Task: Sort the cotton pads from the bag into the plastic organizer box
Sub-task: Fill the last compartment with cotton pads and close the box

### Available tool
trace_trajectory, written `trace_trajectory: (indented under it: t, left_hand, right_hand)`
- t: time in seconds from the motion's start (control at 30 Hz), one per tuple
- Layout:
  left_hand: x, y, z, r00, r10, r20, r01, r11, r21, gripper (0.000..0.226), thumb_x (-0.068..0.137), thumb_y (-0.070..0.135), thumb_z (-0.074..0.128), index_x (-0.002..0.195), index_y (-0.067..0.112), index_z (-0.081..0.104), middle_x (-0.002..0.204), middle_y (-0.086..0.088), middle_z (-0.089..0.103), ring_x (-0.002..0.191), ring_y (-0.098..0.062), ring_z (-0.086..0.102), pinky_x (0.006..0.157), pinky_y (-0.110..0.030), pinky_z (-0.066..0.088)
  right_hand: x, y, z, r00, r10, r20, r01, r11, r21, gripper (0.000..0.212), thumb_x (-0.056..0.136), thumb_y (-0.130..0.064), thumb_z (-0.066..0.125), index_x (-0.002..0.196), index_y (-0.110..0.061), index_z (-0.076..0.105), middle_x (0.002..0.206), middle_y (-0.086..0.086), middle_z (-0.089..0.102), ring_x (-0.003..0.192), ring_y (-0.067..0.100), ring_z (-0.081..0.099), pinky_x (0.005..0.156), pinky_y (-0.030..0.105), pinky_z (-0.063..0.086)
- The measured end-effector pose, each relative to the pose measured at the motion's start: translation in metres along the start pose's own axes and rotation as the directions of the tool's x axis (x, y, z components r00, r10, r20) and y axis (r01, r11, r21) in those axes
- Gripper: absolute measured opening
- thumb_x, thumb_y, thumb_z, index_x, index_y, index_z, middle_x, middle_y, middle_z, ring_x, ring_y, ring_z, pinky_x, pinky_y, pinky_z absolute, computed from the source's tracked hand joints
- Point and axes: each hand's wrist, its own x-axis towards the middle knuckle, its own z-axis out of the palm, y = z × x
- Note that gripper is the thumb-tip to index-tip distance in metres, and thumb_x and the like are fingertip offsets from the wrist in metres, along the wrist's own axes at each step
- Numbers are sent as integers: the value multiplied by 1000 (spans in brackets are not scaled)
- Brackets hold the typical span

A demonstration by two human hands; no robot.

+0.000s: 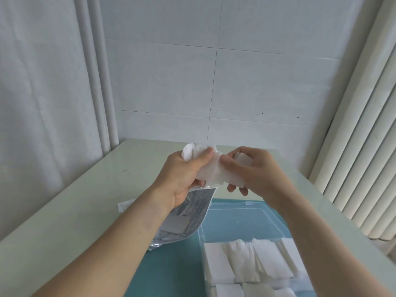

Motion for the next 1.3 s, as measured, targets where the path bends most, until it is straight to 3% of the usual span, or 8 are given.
trace_trajectory:
  t: [0.17, 0.27, 0.4, 0.57, 0.67, 0.83, 1.0, 1.3]
  left_hand:
    - [0, -3, 0, 984, 130, -119, -124, 991, 52, 15, 89, 23, 73, 82, 11, 69, 63, -1, 67, 46, -13, 55, 39, -22, 40]
    - [-2, -5, 3, 973, 181, -144, -166, 980, 111, 16, 87, 28, 75, 83, 13, 72, 75, -7, 72, 62, -21, 66, 52, -33, 53]
    - [-3, -5, 5, 961, 227, -157, -203, 967, 157, 22, 85, 35, 77, 84, 13, 73, 82, -5, 75, 71, -16, 66, 63, -28, 53]
    - [7, -4, -2, 968, 117, -222, -116, 993, 18, 17, 88, 31, 74, 84, 15, 71, 95, -13, 74, 83, -24, 68, 73, -43, 58]
    - [11, -5, -5, 964, 67, -258, -89, 993, -76, 14, 92, 29, 70, 88, 15, 69, 98, -11, 72, 89, -26, 69, 59, -30, 55]
    - [10, -9, 0, 966, 78, -246, -96, 993, -62, 13, 92, 29, 69, 91, 16, 69, 93, -5, 70, 87, -22, 67, 59, -30, 57]
    - [3, -9, 7, 993, 31, -115, -41, 996, -84, 21, 91, 33, 69, 102, 15, 70, 98, -6, 73, 87, -21, 68, 61, -29, 55]
    - [9, -5, -3, 980, 34, -198, -56, 993, -104, 21, 88, 28, 74, 101, 13, 69, 104, -12, 74, 96, -30, 72, 82, -44, 60]
  right_hand:
    - [3, 0, -9, 995, 23, -96, -14, 996, 90, 29, 95, -34, 67, 87, -6, 68, 59, 11, 66, 57, 34, 52, 48, 34, 37]
    - [-2, -6, -5, 998, 47, 39, -49, 998, 34, 42, 84, -51, 75, 93, -11, 68, 57, 11, 65, 55, 27, 52, 45, 28, 35]
    - [-5, -6, -3, 990, 60, 129, -50, 996, -75, 27, 78, -28, 85, 88, -9, 69, 54, 9, 63, 47, 21, 51, 45, 27, 33]
    - [-4, -7, -15, 997, 60, 55, -58, 998, -31, 11, 87, -14, 73, 79, -8, 70, 63, 14, 67, 54, 23, 56, 44, 26, 38]
    - [-4, -9, -22, 994, 94, 50, -94, 996, -5, 12, 89, -13, 72, 79, -8, 69, 66, 12, 66, 54, 21, 56, 43, 25, 38]
    - [-5, -16, -20, 983, 143, 116, -174, 930, 325, 19, 80, -23, 74, 78, -11, 59, 68, 1, 62, 50, 17, 55, 40, 22, 35]
    - [-3, -7, 2, 991, 129, -29, -115, 950, 291, 20, 81, -15, 81, 79, -9, 63, 62, 7, 63, 53, 20, 59, 42, 25, 37]
    - [0, -9, -24, 978, 156, -140, -97, 928, 359, 9, 85, -8, 76, 93, -6, 73, 66, 0, 65, 48, 11, 51, 41, 21, 34]
